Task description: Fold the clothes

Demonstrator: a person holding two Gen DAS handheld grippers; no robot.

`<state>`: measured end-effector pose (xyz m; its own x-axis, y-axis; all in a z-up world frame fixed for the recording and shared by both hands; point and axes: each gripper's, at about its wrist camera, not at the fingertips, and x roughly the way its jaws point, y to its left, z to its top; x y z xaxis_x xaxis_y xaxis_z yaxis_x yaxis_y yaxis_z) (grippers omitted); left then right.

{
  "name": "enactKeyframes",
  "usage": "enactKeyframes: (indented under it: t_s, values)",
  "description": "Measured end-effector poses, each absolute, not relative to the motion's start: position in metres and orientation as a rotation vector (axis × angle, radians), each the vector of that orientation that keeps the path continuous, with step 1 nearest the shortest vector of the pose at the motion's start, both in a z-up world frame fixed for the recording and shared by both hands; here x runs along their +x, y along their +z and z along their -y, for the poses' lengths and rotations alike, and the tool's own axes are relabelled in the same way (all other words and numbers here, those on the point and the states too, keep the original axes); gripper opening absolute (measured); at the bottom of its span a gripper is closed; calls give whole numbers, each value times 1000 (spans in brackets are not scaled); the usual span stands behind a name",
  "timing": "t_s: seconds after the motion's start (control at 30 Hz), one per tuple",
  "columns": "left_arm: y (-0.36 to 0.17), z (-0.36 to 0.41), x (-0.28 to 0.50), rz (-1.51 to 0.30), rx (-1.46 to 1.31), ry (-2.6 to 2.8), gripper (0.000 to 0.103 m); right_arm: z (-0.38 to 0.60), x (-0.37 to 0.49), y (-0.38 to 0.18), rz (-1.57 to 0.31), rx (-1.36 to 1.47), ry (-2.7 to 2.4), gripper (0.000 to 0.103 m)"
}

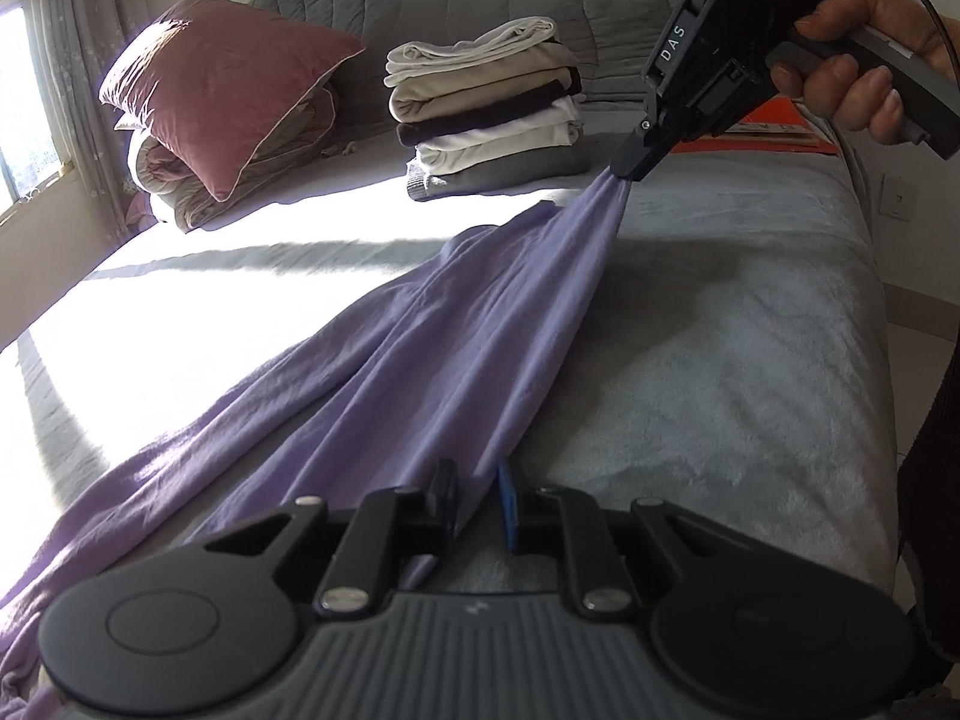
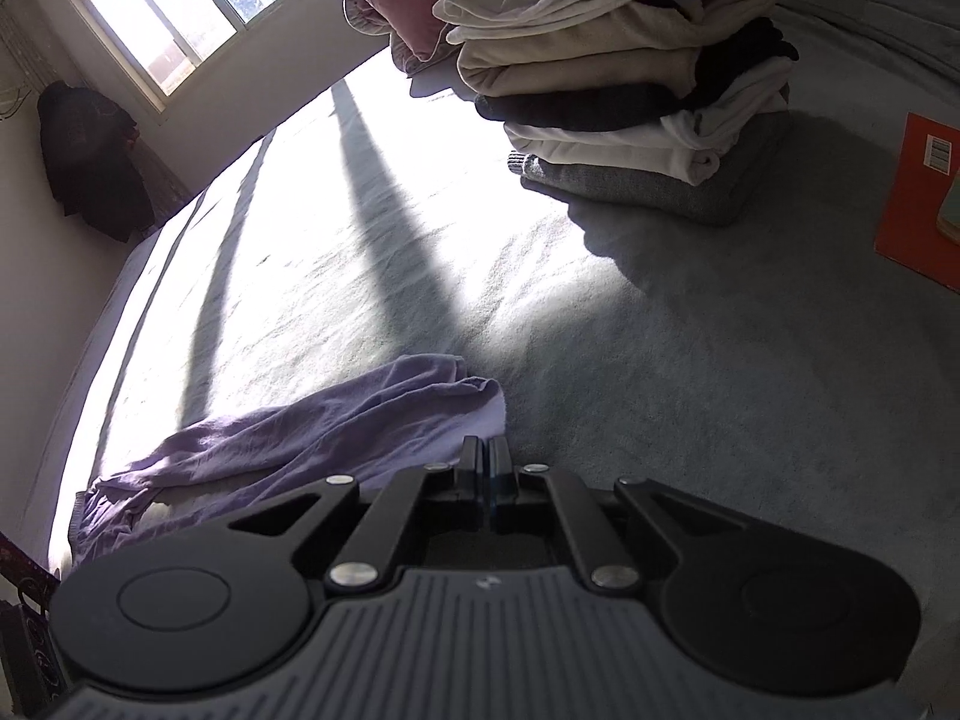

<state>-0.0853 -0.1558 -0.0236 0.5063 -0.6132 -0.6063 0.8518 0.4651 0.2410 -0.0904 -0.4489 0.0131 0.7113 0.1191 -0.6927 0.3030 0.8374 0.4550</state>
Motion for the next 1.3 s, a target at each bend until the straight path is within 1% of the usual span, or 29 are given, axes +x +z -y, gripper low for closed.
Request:
enactKeyframes:
  t_s: [0.03, 0.07, 0.2, 0.4, 0.57, 0.7, 0.77, 0.8, 0.83, 0.87, 1.0, 1.03, 1.2, 1.3]
  values:
    - [-24, 157, -87, -473, 573, -934, 6, 449, -89, 13, -785, 583, -110, 2]
    - [-24, 159, -89, -469, 581, -926, 1, 449, -89, 12, -786, 582, -111, 2]
    - [-17, 159, -97, -470, 559, -923, 0, 450, -91, 15, -787, 558, -117, 2]
    - [2, 152, -111, -538, 460, -1035, 0, 453, -108, 15, -831, 481, -128, 2]
    - [-4, 150, -117, -628, 406, -1096, 0, 454, -124, 2, -913, 416, -127, 2]
    - [-20, 153, -120, -656, 427, -1092, 1, 449, -126, -17, -1012, 358, -112, 3]
    - [-21, 151, -118, -656, 405, -1093, 1, 446, -124, -18, -1019, 330, -107, 4]
    - [-22, 149, -117, -656, 393, -1093, 3, 444, -123, -16, -1008, 321, -107, 5]
    - [-22, 148, -116, -655, 381, -1093, 6, 443, -122, -13, -996, 312, -107, 6]
    - [-21, 147, -115, -659, 372, -1093, 8, 441, -121, -10, -981, 297, -105, 12]
    - [-14, 135, -110, -658, 339, -1064, 26, 429, -112, 0, -933, 244, -79, 12]
    - [-12, 130, -108, -658, 332, -1049, 28, 425, -109, 1, -923, 239, -65, 12]
    - [-7, 105, -94, -684, 281, -965, 32, 401, -99, 8, -899, 187, -3, 13]
    - [-5, 88, -86, -690, 257, -903, 33, 382, -91, 10, -899, 147, 43, 13]
